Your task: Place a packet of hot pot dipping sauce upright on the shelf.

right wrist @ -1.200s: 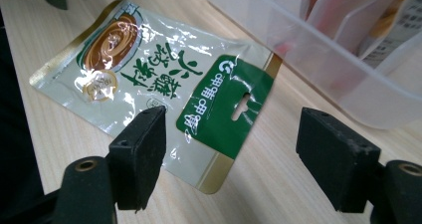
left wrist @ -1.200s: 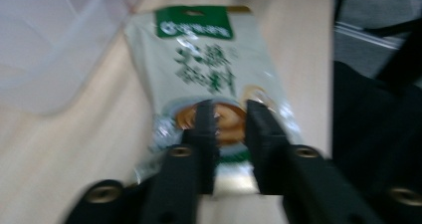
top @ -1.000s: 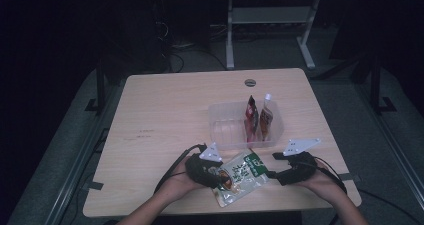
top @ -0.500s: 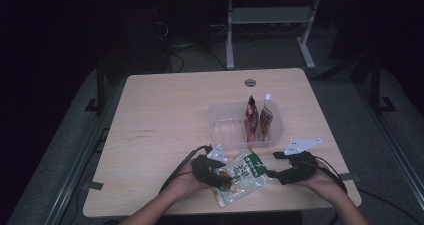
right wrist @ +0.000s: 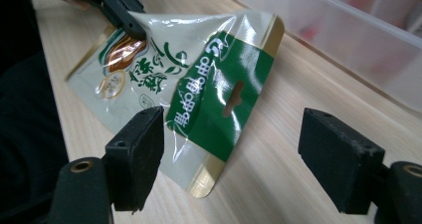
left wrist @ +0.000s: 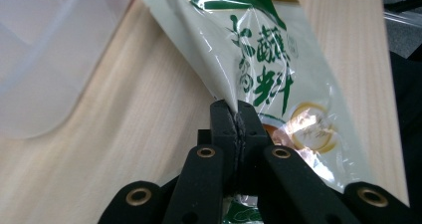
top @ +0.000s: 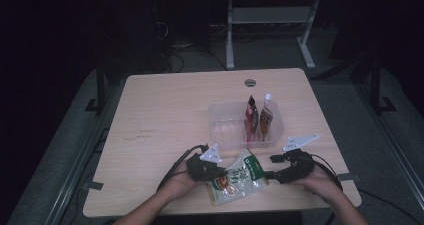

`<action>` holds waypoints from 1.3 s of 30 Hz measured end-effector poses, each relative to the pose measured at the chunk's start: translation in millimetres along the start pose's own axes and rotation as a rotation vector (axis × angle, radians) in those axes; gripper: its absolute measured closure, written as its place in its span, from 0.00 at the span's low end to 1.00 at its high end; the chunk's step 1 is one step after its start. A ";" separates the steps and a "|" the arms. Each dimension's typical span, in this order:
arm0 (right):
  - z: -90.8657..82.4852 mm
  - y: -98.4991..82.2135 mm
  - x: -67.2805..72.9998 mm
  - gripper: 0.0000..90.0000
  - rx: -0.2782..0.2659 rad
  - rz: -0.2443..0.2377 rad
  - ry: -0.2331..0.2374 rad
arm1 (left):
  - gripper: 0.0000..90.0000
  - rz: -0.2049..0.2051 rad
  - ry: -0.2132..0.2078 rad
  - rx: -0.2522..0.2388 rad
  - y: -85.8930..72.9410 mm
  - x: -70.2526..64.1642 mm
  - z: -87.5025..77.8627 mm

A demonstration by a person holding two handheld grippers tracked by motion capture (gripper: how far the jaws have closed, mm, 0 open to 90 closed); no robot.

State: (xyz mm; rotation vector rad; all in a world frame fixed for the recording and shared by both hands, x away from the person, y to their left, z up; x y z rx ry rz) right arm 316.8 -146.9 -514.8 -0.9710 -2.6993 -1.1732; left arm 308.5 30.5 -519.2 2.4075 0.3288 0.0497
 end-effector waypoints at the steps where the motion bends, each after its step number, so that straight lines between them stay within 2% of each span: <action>1: 0.5 0.5 1.4 0.28 -0.001 0.007 0.006 | 0.99 0.010 -0.001 -0.013 0.9 -1.0 -3.9; 5: 4.0 6.7 6.7 0.28 -0.025 0.007 0.051 | 1.00 0.034 0.011 -0.050 2.4 -3.4 -21.8; 10: 9.8 22.5 22.5 0.30 -0.058 -0.004 0.131 | 0.99 0.048 0.024 -0.093 0.6 -3.4 -45.2; 15: 25.9 44.3 43.6 0.34 -0.075 -0.063 0.191 | 0.99 0.061 0.034 -0.103 -9.8 -2.2 -63.4; 17: 31.0 51.6 49.7 0.34 -0.075 -0.071 0.214 | 0.99 0.060 0.033 -0.113 -14.6 -0.7 -69.9; 20: 42.8 62.2 57.2 0.37 -0.067 -0.086 0.244 | 0.99 0.043 0.027 -0.129 -20.7 1.7 -77.9; 22: 51.3 67.5 61.0 0.45 -0.055 -0.088 0.272 | 0.99 0.040 0.036 -0.136 -22.7 4.2 -81.4; 23: 55.0 70.8 63.7 0.49 -0.058 -0.093 0.306 | 0.99 0.040 0.043 -0.139 -22.8 5.5 -82.4; 26: 58.6 73.9 69.1 0.58 -0.053 -0.088 0.349 | 0.99 0.032 0.046 -0.149 -22.6 8.1 -84.8; 28: 57.6 72.1 70.5 0.64 -0.052 -0.087 0.357 | 0.99 0.023 0.043 -0.155 -22.9 10.3 -85.9; 32: 51.6 71.6 75.0 0.77 -0.082 -0.065 0.406 | 0.99 0.012 0.039 -0.166 -22.3 11.8 -86.8; 35: 49.9 72.8 77.6 0.84 -0.102 -0.079 0.416 | 0.99 0.014 0.038 -0.170 -22.7 13.1 -87.1; 39: 46.3 75.8 83.2 0.94 -0.119 -0.073 0.427 | 0.99 0.002 0.039 -0.180 -23.7 16.3 -87.7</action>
Point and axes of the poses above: each handheld gripper's, and its own axes: z roughly forward along the jaws, y roughly out of its top, x roughly to its left, the point moved 10 cm from there along z, roughly forward along the jaws, and after that the axes turned 4 degrees about x, right-handed, at the moved point
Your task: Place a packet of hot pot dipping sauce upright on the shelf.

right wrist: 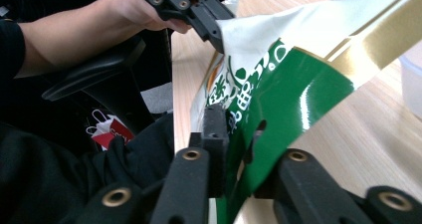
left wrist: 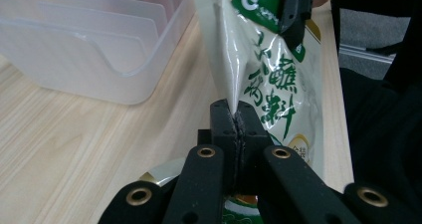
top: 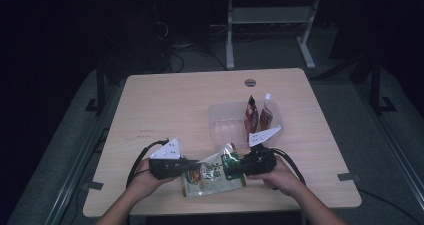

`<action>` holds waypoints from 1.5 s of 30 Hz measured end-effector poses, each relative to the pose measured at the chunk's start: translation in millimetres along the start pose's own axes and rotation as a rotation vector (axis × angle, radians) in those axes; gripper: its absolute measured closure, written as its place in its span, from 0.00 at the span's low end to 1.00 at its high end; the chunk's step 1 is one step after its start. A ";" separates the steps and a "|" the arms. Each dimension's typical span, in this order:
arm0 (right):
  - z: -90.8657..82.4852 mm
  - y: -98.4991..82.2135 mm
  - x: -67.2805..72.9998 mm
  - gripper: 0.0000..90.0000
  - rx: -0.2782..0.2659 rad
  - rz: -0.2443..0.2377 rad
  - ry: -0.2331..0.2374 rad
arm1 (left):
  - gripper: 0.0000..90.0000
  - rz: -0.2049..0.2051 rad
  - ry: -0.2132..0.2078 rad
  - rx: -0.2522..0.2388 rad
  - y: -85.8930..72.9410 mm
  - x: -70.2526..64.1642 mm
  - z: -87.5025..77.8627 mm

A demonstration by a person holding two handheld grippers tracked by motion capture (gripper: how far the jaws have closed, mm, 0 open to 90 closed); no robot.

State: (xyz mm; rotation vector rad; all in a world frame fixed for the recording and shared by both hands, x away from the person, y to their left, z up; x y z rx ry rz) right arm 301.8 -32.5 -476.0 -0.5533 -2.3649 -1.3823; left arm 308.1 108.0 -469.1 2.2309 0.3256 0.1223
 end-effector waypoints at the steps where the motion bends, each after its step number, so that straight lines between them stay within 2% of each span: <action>1: -0.1 0.8 0.8 0.96 -0.006 0.002 0.004 | 0.99 -0.007 -0.002 -0.001 -0.3 1.5 -0.6; 8: -2.5 7.1 8.5 1.00 -0.044 -0.016 0.044 | 0.91 -0.018 0.021 0.004 -0.2 5.2 2.3; 13: -5.3 9.2 11.0 1.00 -0.059 -0.046 0.042 | 0.79 -0.044 0.062 -0.009 1.6 11.4 -2.5; 15: -6.9 10.6 13.8 1.00 -0.064 -0.042 0.040 | 0.73 -0.054 0.075 -0.013 0.3 14.2 -5.2; 21: -16.5 17.3 14.8 1.00 -0.102 -0.081 0.013 | 0.64 -0.080 0.096 -0.018 -2.9 19.5 -10.1; 24: -19.0 19.7 17.4 1.00 -0.098 -0.108 -0.009 | 0.58 -0.089 0.098 -0.014 -5.2 21.6 -9.4; 31: -23.8 26.8 24.6 1.00 -0.076 -0.173 -0.045 | 0.41 -0.130 0.087 0.051 -19.1 26.7 -1.9; 34: -27.3 30.0 27.6 1.00 -0.071 -0.198 -0.061 | 0.37 -0.152 0.082 0.059 -22.2 27.9 0.8; 35: -29.1 32.1 28.8 1.00 -0.077 -0.201 -0.063 | 0.35 -0.145 0.084 0.071 -24.0 29.0 0.7; 38: -33.3 36.5 30.7 1.00 -0.083 -0.220 -0.072 | 0.30 -0.164 0.086 0.074 -26.7 30.9 2.6; 41: -36.9 41.8 32.1 1.00 -0.075 -0.241 -0.088 | 0.27 -0.157 0.088 0.092 -30.6 34.5 3.4; 45: -40.3 50.2 33.5 1.00 -0.080 -0.261 -0.101 | 0.23 -0.181 0.082 0.099 -33.3 35.3 5.6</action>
Point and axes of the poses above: each handheld gripper's, and its own axes: z roughly forward along the jaws, y roughly out of its top, x roughly to its left, the point moved 10 cm from there along z, roughly forward along the jaws, and after that the axes turned 4 degrees about x, right-handed, at the moved point
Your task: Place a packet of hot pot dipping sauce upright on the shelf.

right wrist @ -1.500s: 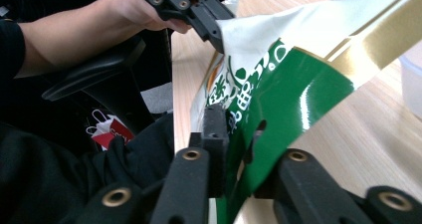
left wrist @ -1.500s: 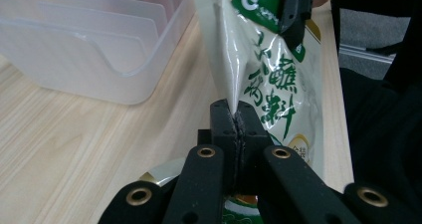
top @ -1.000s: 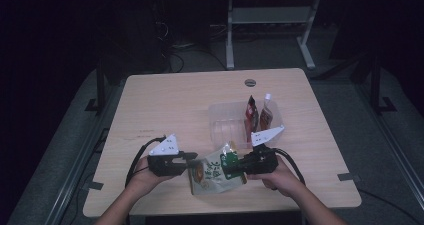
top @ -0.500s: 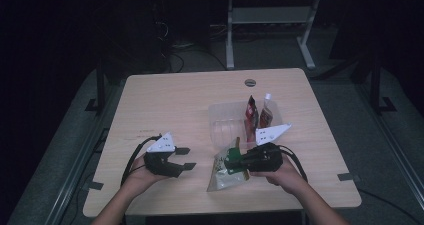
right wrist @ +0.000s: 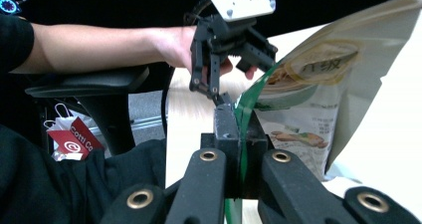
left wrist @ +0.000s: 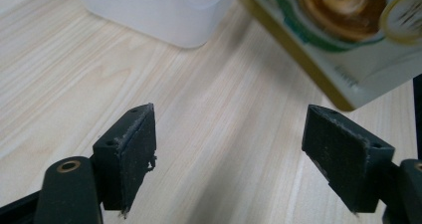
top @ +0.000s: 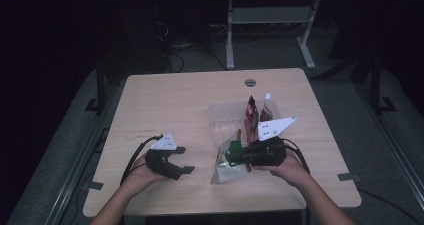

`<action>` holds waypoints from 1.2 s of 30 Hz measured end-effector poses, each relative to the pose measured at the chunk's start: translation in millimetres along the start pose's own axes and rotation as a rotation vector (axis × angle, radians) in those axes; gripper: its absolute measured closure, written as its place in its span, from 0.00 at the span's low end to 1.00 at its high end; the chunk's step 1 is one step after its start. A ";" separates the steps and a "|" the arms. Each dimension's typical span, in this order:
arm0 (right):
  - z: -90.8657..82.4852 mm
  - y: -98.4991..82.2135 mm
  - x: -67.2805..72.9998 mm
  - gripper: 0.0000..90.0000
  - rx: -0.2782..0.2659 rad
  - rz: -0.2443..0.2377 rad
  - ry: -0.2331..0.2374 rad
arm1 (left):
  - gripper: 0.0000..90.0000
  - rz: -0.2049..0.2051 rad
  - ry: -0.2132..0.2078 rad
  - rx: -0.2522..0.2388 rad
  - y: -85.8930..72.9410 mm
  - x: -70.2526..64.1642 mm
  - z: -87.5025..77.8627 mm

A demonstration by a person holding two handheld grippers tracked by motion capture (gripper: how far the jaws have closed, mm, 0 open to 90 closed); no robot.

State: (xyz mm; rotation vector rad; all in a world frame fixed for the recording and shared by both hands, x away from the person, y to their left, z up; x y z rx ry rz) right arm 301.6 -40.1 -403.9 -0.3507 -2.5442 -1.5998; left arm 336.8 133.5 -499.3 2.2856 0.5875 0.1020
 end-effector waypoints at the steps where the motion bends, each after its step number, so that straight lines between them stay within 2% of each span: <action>1: -0.3 2.0 -0.5 1.00 -0.002 -0.010 0.000 | 0.23 0.001 0.001 0.001 -0.6 0.5 0.7; 16: -8.5 28.8 -15.1 1.00 -0.030 -0.043 -0.044 | 0.23 -0.003 -0.001 0.001 -2.1 2.2 0.5; 29: -20.3 54.5 -41.2 1.00 -0.065 -0.055 -0.103 | 0.23 0.000 0.000 0.003 -2.1 2.2 -0.2; 33: -23.6 60.4 -53.7 1.00 -0.057 -0.058 -0.130 | 0.23 0.001 -0.001 0.006 -2.2 2.2 0.1; 36: -24.7 63.1 -61.6 1.00 -0.057 -0.042 -0.139 | 0.23 -0.003 -0.001 -0.001 -1.6 1.9 0.4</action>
Point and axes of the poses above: each handheld gripper's, and its own axes: z roughly forward along the jaws, y roughly out of its top, x roughly to its left, the point moved 10 cm from there along z, roughly forward along the jaws, and after that the axes turned 4 degrees about x, right-handed, at the moved point
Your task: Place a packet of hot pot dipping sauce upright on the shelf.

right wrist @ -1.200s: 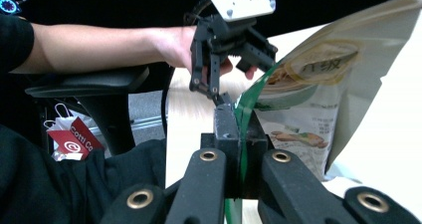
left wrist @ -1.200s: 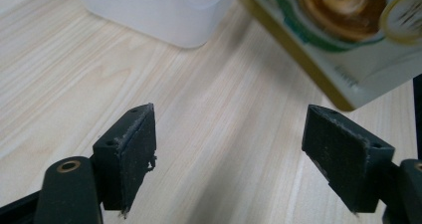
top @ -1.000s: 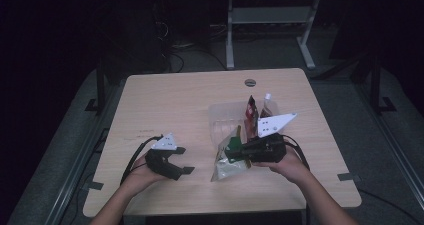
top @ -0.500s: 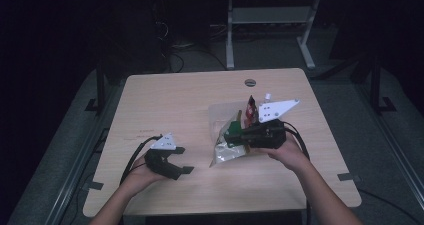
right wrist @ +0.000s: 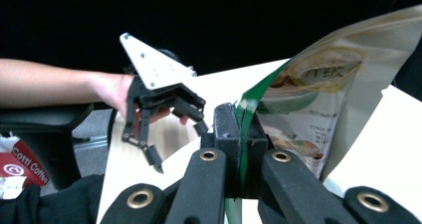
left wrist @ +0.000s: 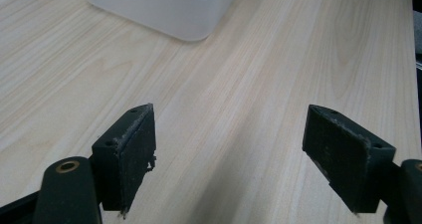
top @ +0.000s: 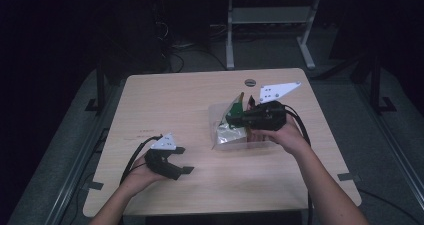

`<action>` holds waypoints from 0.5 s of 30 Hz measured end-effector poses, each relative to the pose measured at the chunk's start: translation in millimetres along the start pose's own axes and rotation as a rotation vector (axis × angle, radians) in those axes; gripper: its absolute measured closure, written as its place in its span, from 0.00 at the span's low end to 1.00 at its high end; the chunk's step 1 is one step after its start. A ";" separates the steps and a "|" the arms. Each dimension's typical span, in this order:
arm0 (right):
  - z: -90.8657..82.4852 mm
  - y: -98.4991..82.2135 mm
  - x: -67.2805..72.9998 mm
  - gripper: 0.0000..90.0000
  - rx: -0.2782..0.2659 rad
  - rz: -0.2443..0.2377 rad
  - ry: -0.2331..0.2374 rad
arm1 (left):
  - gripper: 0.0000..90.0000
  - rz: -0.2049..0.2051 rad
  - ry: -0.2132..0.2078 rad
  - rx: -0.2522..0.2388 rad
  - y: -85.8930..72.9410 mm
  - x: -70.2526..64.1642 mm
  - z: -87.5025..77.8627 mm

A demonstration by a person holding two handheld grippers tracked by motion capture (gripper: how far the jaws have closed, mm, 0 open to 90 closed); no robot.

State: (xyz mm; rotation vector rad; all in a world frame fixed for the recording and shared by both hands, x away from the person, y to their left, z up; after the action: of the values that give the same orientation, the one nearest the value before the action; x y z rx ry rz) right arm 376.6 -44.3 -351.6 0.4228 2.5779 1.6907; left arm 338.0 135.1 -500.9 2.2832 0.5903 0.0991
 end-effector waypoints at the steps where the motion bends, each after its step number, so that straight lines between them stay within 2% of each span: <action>1: 0.2 0.4 -2.2 1.00 0.002 0.000 -0.004 | 0.23 0.011 0.003 0.011 -1.0 0.9 -0.5; 8: 8.3 1.0 -20.5 1.00 0.032 0.008 -0.039 | 0.23 0.019 0.000 0.017 -1.5 0.4 0.0; 15: 19.6 -6.0 -36.8 1.00 0.059 0.034 -0.074 | 0.23 0.022 -0.001 0.020 -1.9 0.3 0.4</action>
State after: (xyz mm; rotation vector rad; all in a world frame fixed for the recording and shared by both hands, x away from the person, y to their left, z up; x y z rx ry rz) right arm 414.2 -37.9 -369.5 0.5248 2.5869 1.5809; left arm 337.5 136.1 -502.6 2.3093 0.5685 0.1028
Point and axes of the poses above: each handheld gripper's, and its own axes: z roughly forward along the jaws, y roughly out of its top, x roughly to its left, the point moved 10 cm from there along z, roughly forward along the jaws, and after that the axes turned 4 degrees about x, right-handed, at the moved point
